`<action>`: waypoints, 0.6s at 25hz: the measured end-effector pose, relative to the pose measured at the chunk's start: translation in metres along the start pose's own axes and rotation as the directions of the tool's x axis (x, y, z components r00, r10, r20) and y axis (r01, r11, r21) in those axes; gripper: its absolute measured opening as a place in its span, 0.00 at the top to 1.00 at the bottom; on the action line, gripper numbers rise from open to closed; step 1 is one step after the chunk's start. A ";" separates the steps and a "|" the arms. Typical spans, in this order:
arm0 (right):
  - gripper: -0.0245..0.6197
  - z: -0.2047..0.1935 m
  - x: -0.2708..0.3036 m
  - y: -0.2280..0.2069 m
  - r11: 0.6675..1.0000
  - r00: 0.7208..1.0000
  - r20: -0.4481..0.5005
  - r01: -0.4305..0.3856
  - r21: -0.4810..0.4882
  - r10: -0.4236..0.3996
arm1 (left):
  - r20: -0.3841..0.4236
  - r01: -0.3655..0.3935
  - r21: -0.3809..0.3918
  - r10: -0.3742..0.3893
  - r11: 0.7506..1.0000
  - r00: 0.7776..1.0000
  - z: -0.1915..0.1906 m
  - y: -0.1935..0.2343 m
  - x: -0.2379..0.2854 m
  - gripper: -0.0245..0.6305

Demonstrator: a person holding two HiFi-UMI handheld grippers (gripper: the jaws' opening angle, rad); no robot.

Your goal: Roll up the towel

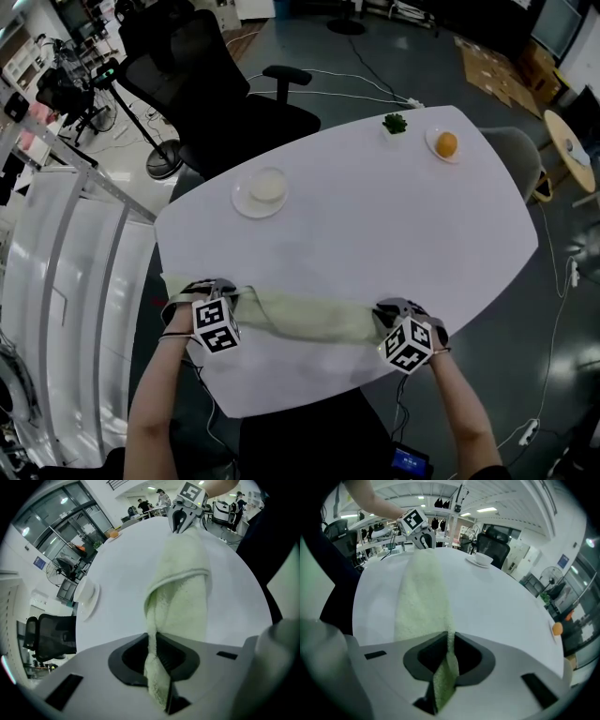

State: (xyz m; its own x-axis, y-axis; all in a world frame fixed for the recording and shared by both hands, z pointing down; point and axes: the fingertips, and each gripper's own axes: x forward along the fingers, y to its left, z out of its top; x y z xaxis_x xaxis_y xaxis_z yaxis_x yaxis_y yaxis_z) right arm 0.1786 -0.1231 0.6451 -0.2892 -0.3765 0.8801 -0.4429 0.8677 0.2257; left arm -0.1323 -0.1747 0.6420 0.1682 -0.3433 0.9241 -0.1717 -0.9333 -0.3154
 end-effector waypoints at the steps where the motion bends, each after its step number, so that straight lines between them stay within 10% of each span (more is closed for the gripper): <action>1: 0.88 -0.001 0.000 -0.001 1.000 1.000 0.006 0.005 0.013 -0.005 | 0.006 -0.004 -0.011 0.004 1.000 1.000 0.001 0.002 0.000 0.87; 8: 0.65 0.001 -0.019 -0.023 0.978 0.990 0.027 0.132 0.160 -0.138 | 0.141 -0.061 -0.279 0.103 0.958 0.985 0.003 0.023 -0.024 0.69; 15: 0.25 0.025 -0.071 -0.031 0.883 0.958 0.167 0.135 0.450 -0.231 | 0.386 0.137 -0.594 0.131 0.793 0.913 0.012 0.016 -0.073 0.44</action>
State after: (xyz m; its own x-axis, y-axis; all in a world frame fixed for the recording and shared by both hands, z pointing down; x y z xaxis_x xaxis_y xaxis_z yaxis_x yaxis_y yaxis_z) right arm 0.1917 -0.1318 0.5651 -0.3163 -0.6159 0.7216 -0.8121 0.5690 0.1297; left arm -0.1362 -0.1658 0.5666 0.5055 -0.4767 0.7192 -0.6895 -0.7242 0.0045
